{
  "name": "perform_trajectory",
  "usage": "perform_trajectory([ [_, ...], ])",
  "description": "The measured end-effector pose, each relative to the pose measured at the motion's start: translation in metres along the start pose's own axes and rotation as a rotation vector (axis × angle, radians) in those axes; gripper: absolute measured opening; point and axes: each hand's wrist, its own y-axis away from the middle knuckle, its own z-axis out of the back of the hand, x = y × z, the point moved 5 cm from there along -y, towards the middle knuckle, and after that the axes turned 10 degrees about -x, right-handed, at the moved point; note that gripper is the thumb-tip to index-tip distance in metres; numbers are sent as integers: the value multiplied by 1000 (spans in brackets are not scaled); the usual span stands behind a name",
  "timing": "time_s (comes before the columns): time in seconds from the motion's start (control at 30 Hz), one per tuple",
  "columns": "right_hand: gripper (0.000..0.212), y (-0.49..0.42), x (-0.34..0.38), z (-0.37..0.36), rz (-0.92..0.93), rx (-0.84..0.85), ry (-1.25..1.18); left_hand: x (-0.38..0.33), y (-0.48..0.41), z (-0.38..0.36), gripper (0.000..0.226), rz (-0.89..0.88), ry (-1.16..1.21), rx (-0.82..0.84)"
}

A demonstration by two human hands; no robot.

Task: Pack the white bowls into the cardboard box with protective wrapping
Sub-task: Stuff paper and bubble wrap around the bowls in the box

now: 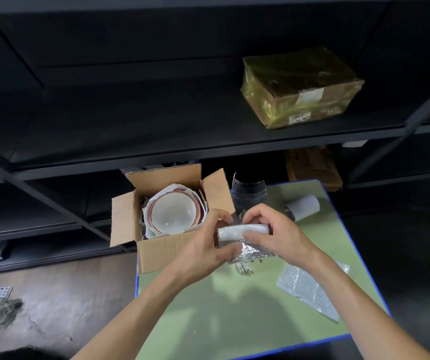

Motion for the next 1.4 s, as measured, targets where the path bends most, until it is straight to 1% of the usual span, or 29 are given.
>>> perform_trajectory([
  [0.17,23,-2,14,-13,31,-6,2,9,0,18,11,9,73,-94],
  [0.27,20,-5,13,-20,37,28,1,12,0,26,18,27,89,-131],
  [0.4,12,-8,12,-25,31,11,19,11,2,33,24,27,85,-126],
  [0.53,16,-8,16,-24,18,-34,-22,7,5,32,25,40,176,-79],
  [0.63,18,-7,21,-25,15,-42,-55,9,5,34,16,71,221,-102],
  [0.7,18,-6,23,-27,24,-26,-38,11,2,38,16,45,159,-117],
  [0.77,15,-5,24,-29,33,-11,-16,13,1,42,21,14,95,-128],
  [0.9,12,-5,26,-36,-5,-15,-46,11,-2,47,27,-5,43,-135],
  [1.0,15,-9,29,-37,3,-53,-16,12,1,48,22,6,78,-102],
  [1.13,19,-11,31,-41,11,-45,4,17,2,51,14,44,146,-132],
  [1.3,17,-12,33,-47,-3,-20,-52,23,-7,60,17,34,137,-116],
  [1.4,21,-19,37,-46,2,-61,4,23,-18,63,18,19,90,-100],
])
